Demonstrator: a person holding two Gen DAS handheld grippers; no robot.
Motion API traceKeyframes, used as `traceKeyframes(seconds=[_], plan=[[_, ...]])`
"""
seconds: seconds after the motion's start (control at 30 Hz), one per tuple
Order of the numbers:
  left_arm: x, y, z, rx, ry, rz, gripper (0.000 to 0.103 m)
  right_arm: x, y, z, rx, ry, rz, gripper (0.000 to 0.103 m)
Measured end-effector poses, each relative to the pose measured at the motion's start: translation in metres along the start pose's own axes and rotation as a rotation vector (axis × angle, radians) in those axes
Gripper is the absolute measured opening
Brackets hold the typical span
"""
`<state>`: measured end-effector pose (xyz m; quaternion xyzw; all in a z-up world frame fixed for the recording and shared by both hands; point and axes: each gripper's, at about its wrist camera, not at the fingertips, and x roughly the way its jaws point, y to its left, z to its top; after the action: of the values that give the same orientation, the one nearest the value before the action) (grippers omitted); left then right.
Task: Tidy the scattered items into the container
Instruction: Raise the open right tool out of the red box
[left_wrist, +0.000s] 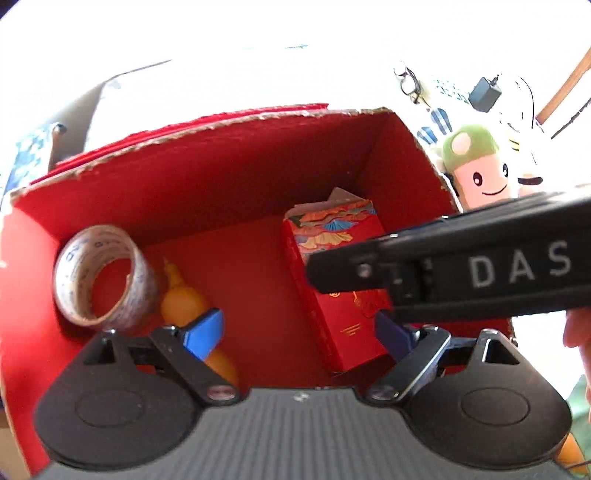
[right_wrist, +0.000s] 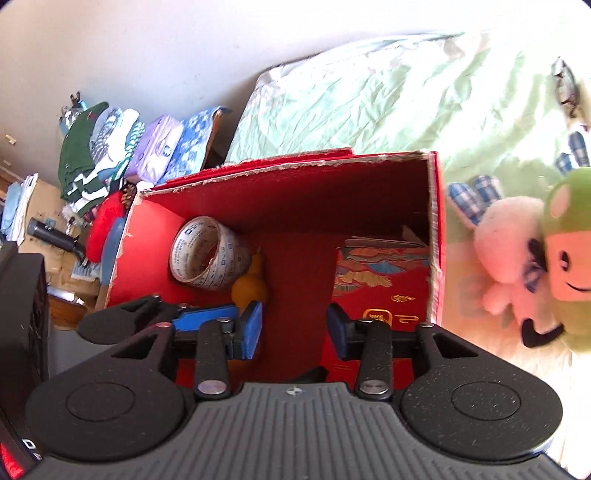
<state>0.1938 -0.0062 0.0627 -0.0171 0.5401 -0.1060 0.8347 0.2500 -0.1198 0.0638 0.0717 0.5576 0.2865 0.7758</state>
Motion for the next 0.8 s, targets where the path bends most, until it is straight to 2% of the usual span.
traceKeyframes(seconds=[0.1,0.17,0.3,0.4,0.73,0.8], plan=[[-0.005,-0.009,0.009,-0.013,-0.031,0.043,0.088,-0.009,0.002,-0.006,-0.012,-0.043,-0.014,0.042],[-0.018,0.008,0.001,-0.023,-0.049,0.071,0.088,-0.014,0.004,-0.01,-0.02,-0.068,-0.032,0.042],[-0.036,0.017,-0.01,-0.057,-0.08,0.109,0.088,-0.028,0.005,-0.018,-0.023,-0.122,-0.029,0.042],[-0.007,0.004,-0.009,-0.075,-0.106,0.148,0.088,-0.041,0.004,-0.026,-0.025,-0.166,-0.013,0.043],[-0.04,-0.023,-0.029,-0.12,-0.194,0.281,0.088,-0.079,0.004,-0.06,-0.057,-0.273,-0.021,0.043],[-0.044,-0.03,-0.033,-0.131,-0.212,0.295,0.088,-0.085,0.005,-0.068,-0.073,-0.287,-0.023,0.048]])
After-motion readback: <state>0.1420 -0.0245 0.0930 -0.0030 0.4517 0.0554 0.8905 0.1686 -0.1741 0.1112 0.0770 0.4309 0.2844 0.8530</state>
